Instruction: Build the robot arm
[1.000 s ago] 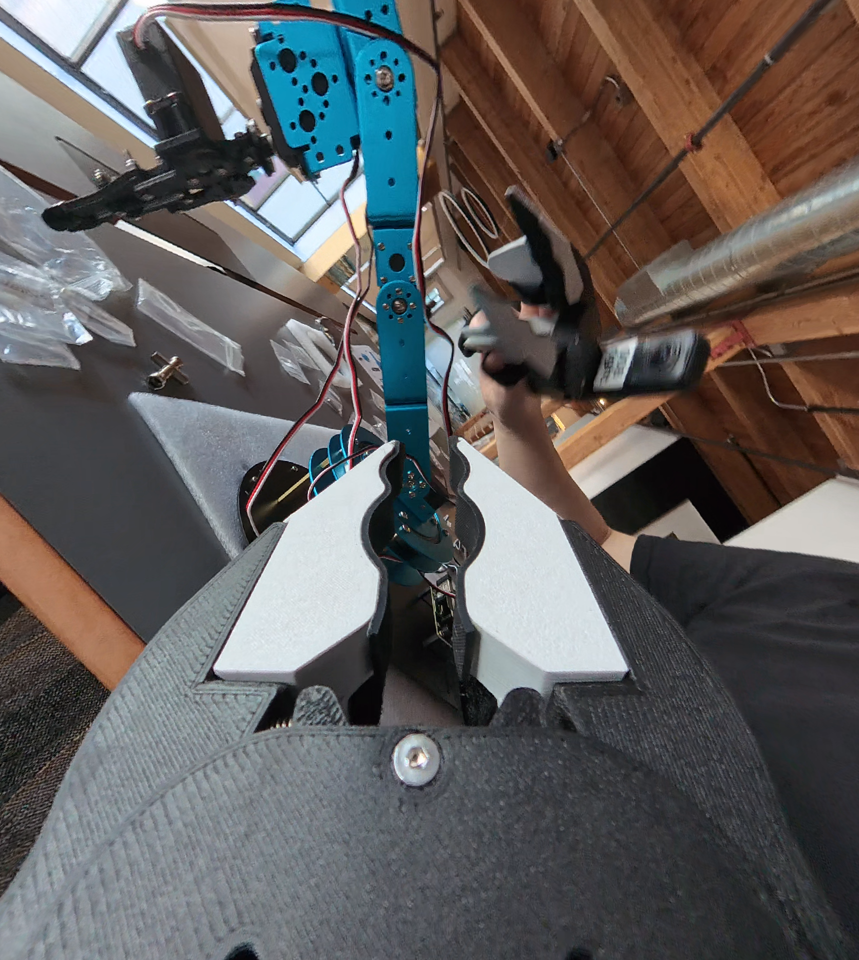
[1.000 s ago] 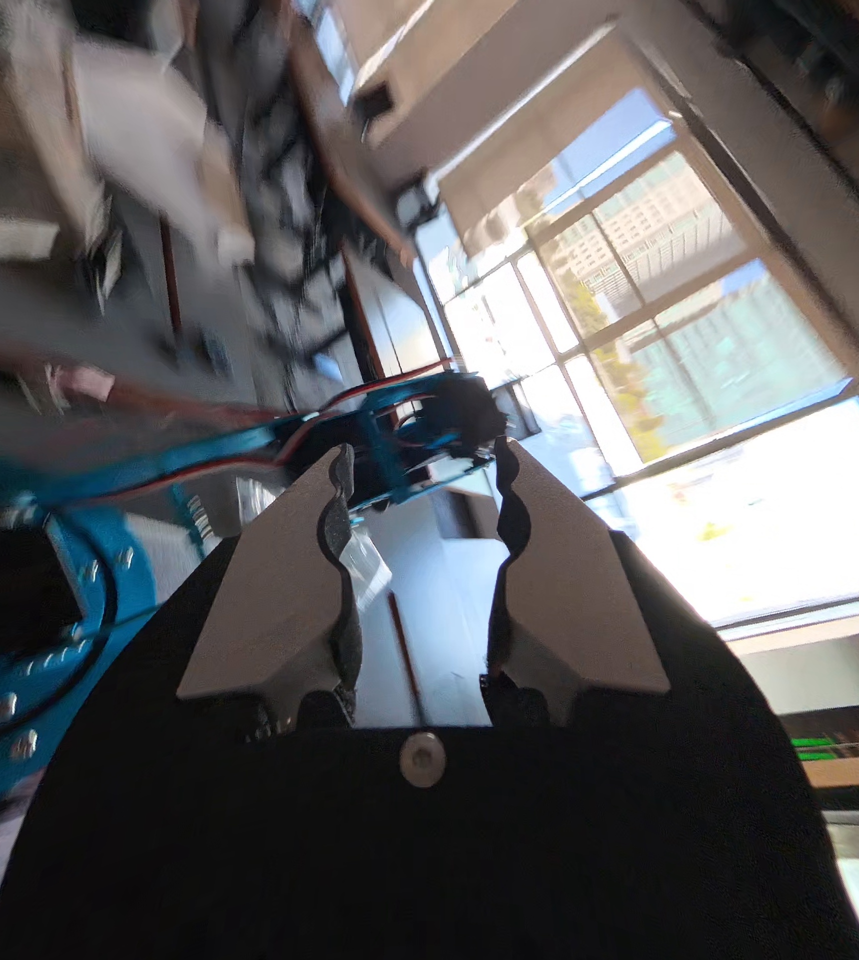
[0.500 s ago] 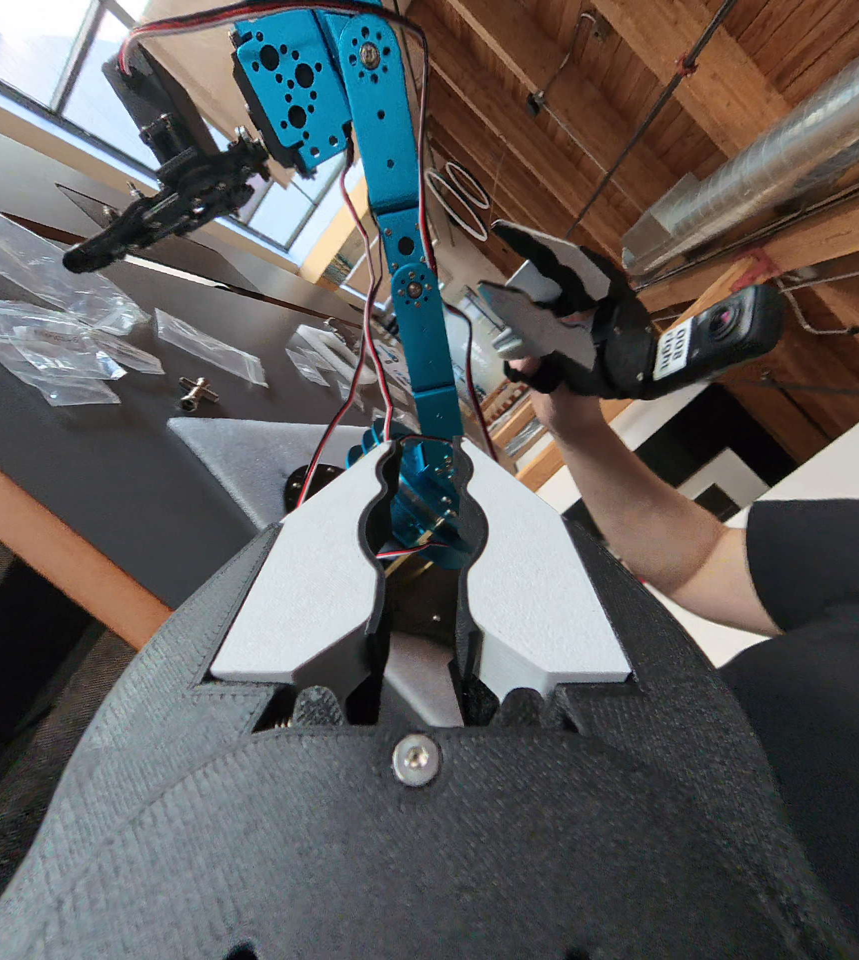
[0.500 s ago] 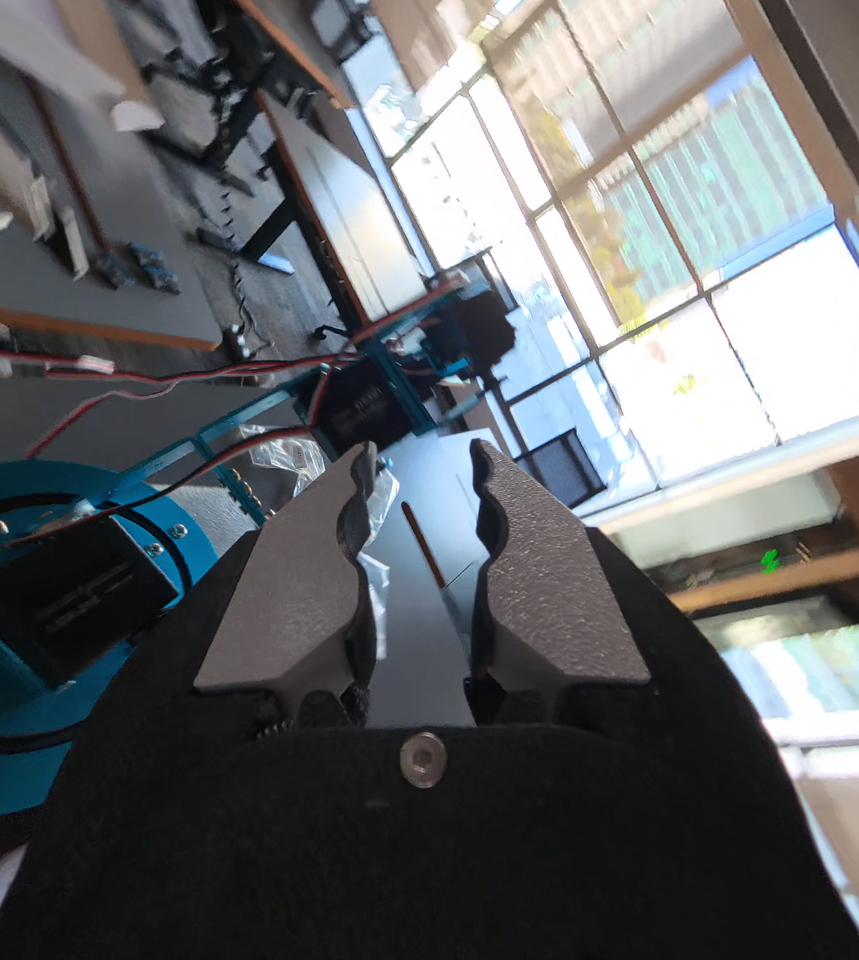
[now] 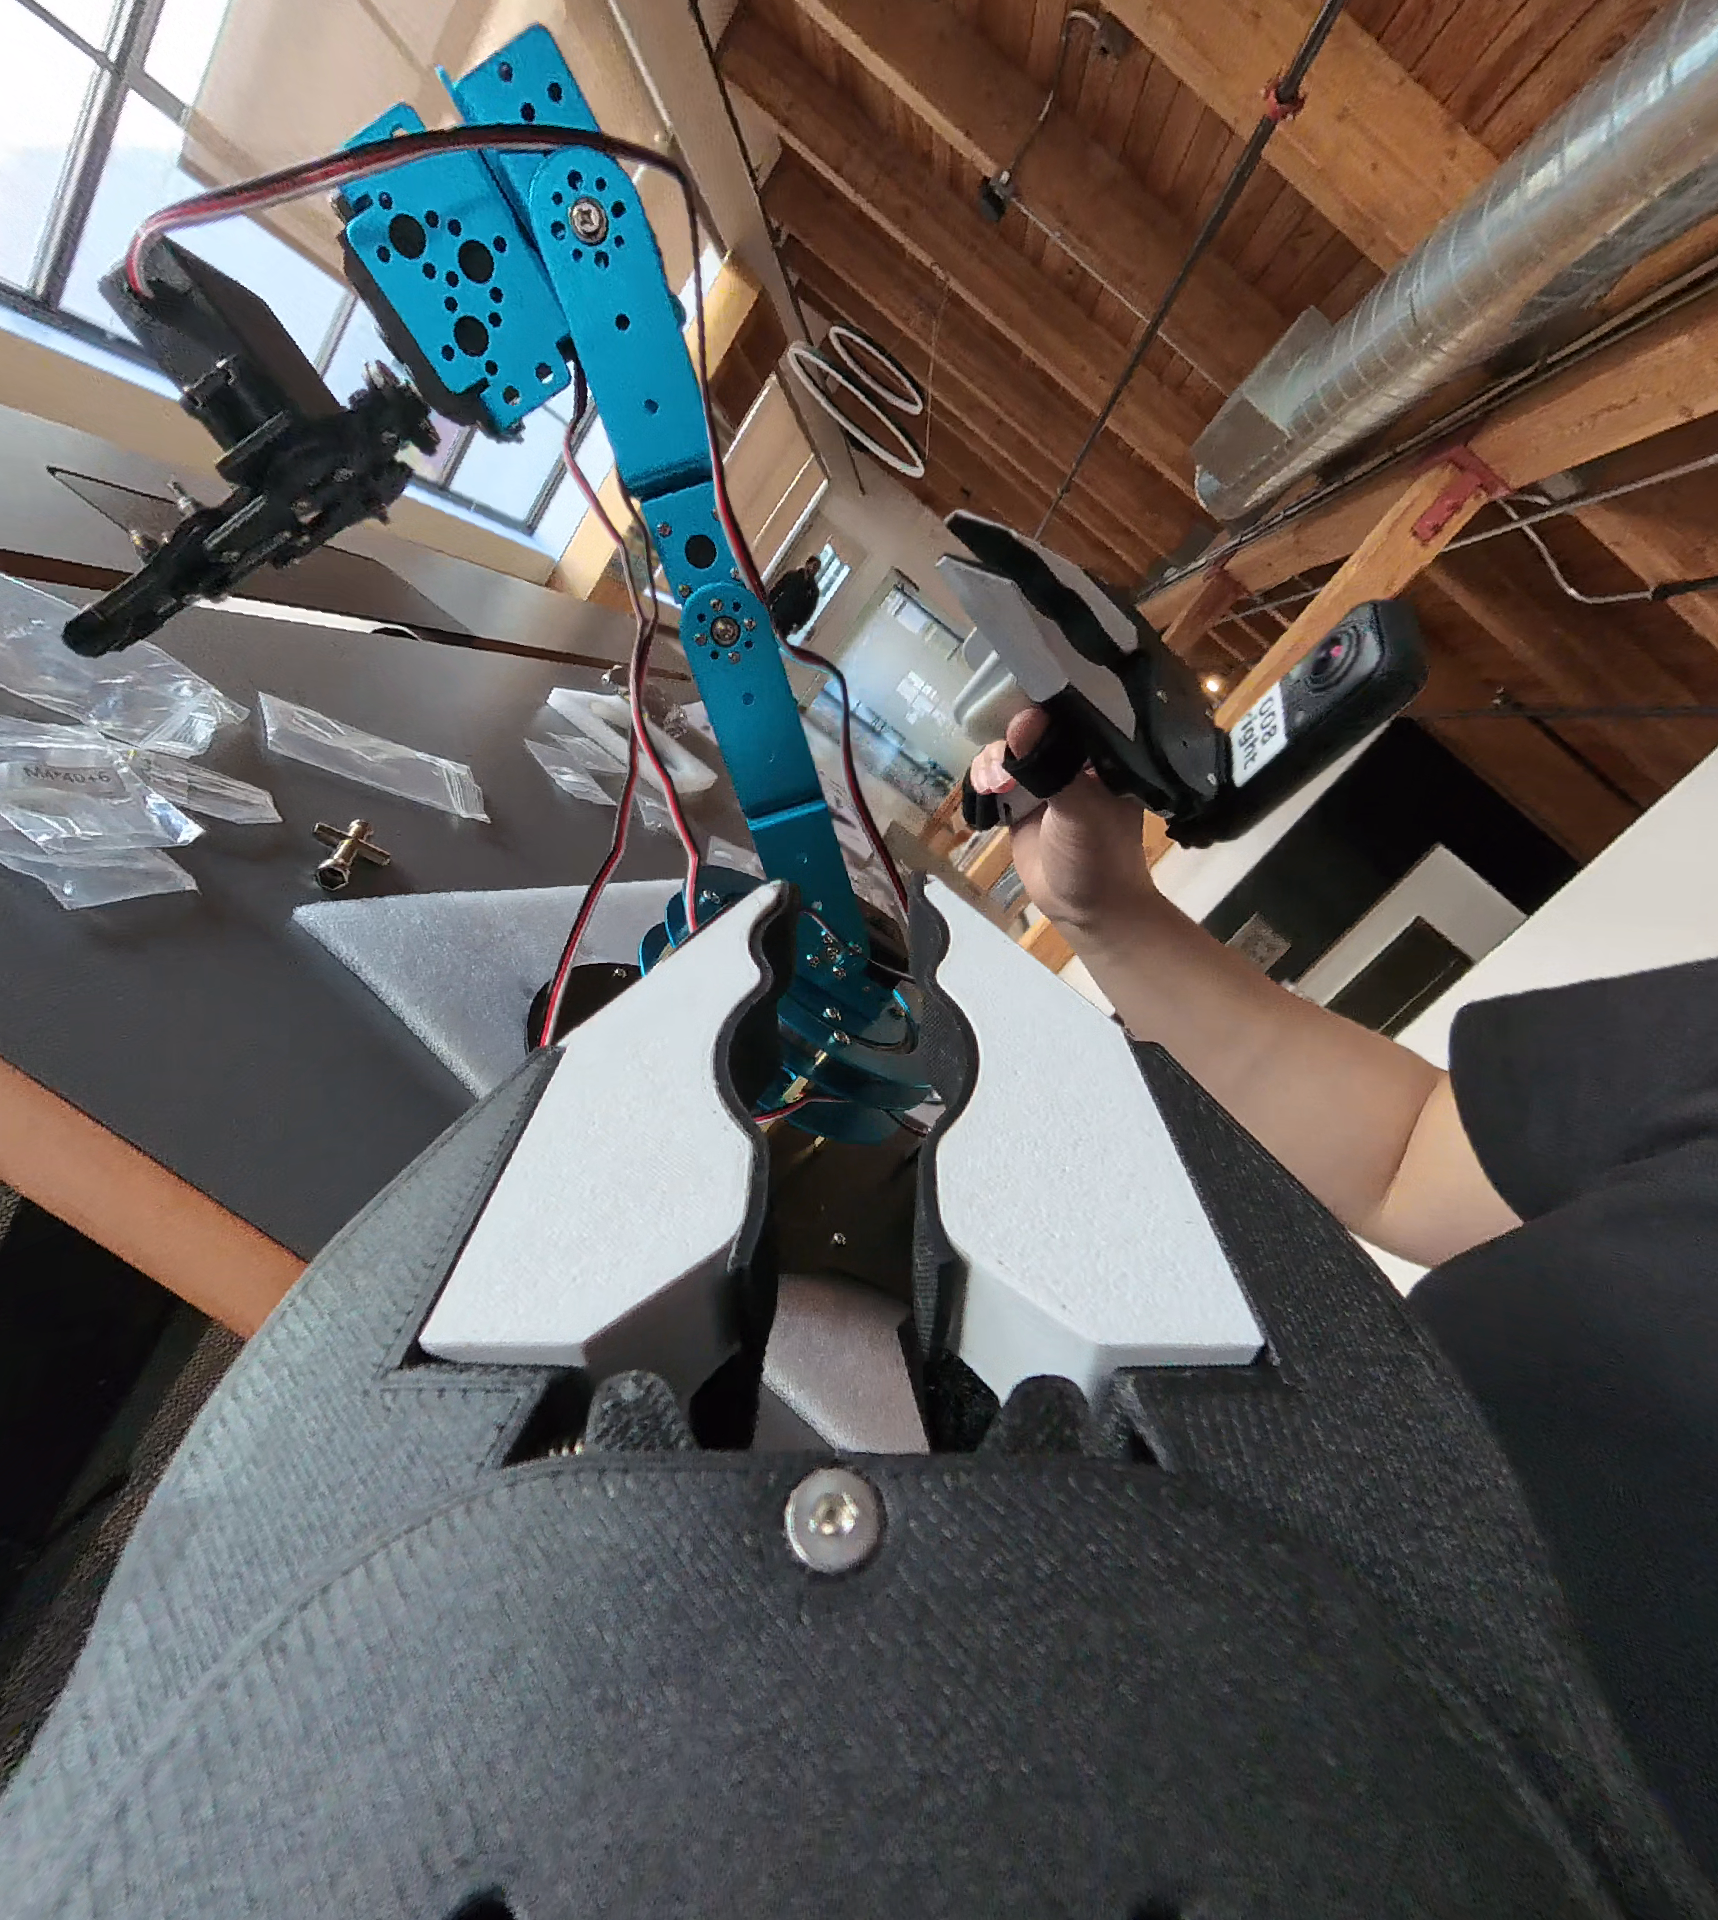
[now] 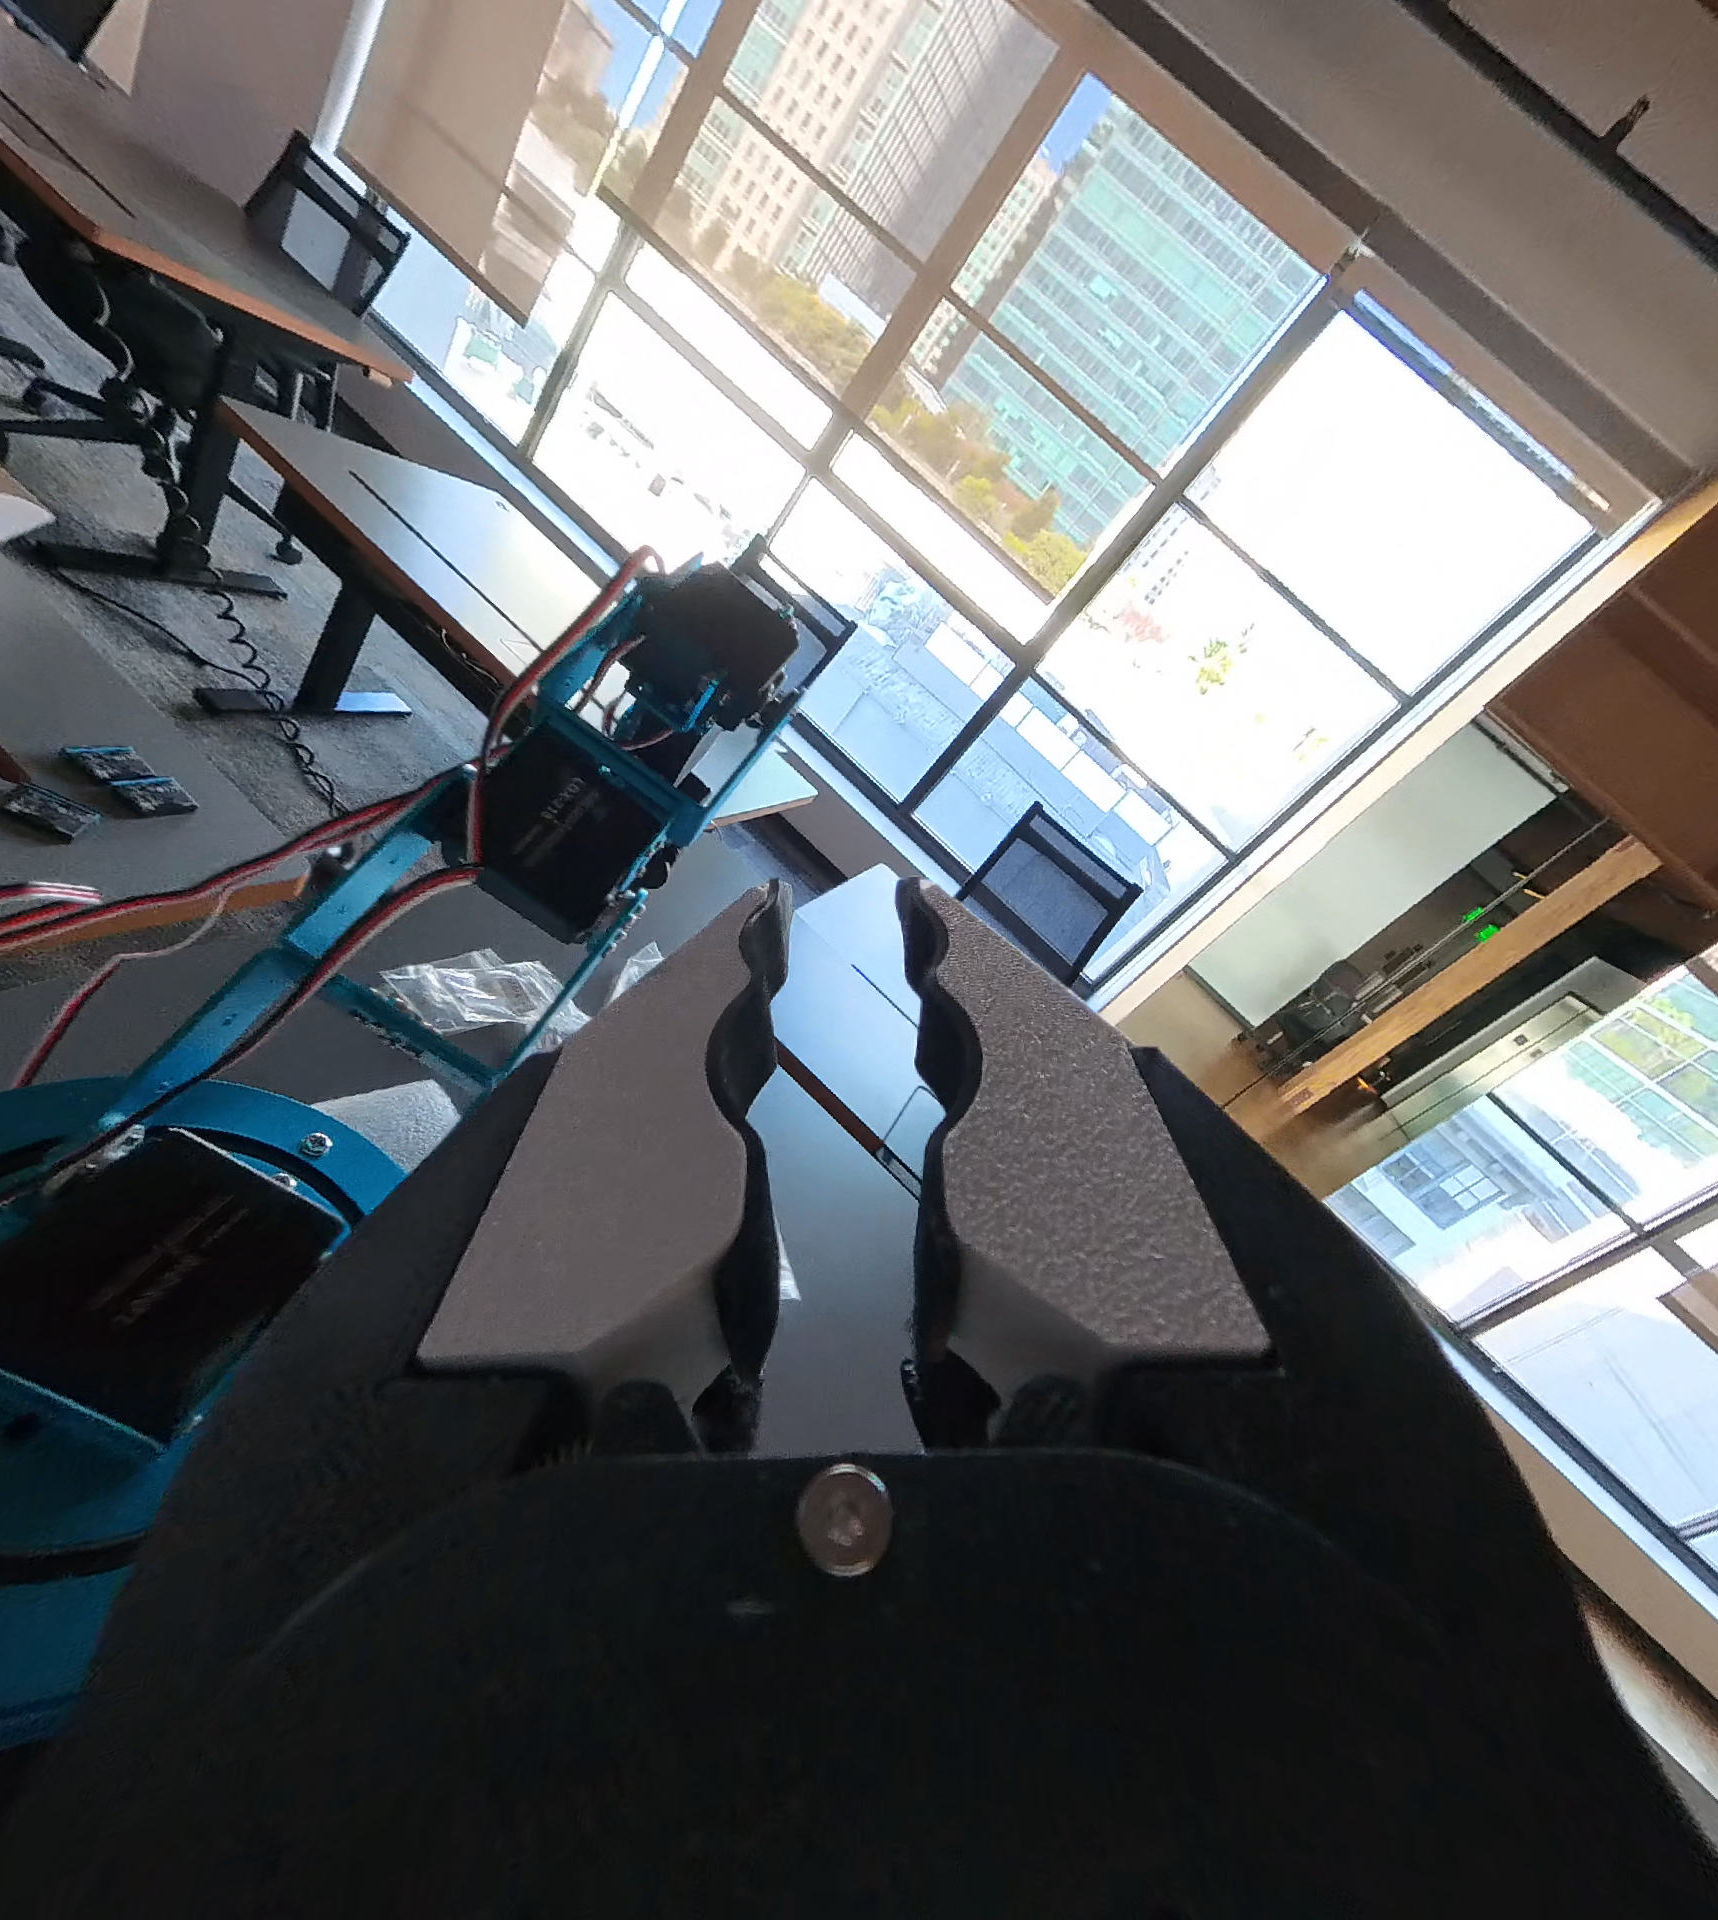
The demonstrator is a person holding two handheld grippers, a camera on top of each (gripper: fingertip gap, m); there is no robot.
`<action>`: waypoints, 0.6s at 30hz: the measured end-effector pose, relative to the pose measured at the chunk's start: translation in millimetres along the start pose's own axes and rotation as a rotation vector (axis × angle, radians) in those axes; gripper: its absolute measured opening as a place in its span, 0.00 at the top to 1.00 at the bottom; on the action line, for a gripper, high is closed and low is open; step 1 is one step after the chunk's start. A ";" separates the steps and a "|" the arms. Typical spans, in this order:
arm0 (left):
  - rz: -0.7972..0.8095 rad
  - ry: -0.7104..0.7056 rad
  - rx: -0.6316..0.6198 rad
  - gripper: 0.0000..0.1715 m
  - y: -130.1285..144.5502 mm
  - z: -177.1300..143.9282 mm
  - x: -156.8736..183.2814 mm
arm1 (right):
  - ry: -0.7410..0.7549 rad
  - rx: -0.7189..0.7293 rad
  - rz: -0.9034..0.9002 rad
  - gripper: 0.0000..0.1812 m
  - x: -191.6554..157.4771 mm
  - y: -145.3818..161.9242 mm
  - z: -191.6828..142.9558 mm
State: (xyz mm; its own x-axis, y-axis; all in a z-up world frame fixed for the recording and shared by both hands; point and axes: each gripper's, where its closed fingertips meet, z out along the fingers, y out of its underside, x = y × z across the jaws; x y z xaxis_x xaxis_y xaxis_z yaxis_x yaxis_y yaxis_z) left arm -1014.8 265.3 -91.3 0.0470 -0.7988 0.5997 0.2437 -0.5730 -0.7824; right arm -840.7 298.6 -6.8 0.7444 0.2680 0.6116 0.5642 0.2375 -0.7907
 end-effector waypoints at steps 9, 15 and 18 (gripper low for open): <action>0.084 -0.120 -0.089 0.90 12.8 0.4 6.6 | -0.176 -0.032 0.159 1.00 -35.5 10.9 -26.2; 0.141 -0.204 -0.110 0.89 15.2 10.0 17.5 | -0.237 -0.023 0.245 1.00 -38.4 23.5 -63.8; 0.182 -0.254 -0.105 0.89 15.0 16.3 26.1 | -0.254 -0.011 0.302 0.97 -33.8 32.5 -87.6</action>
State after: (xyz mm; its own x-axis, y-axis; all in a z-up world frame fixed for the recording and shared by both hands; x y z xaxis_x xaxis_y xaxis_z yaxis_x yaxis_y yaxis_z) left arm -994.1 238.8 -84.5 0.3237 -0.8263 0.4610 0.1086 -0.4515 -0.8856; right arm -816.2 215.5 -55.4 0.7666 0.5467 0.3368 0.3379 0.1026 -0.9356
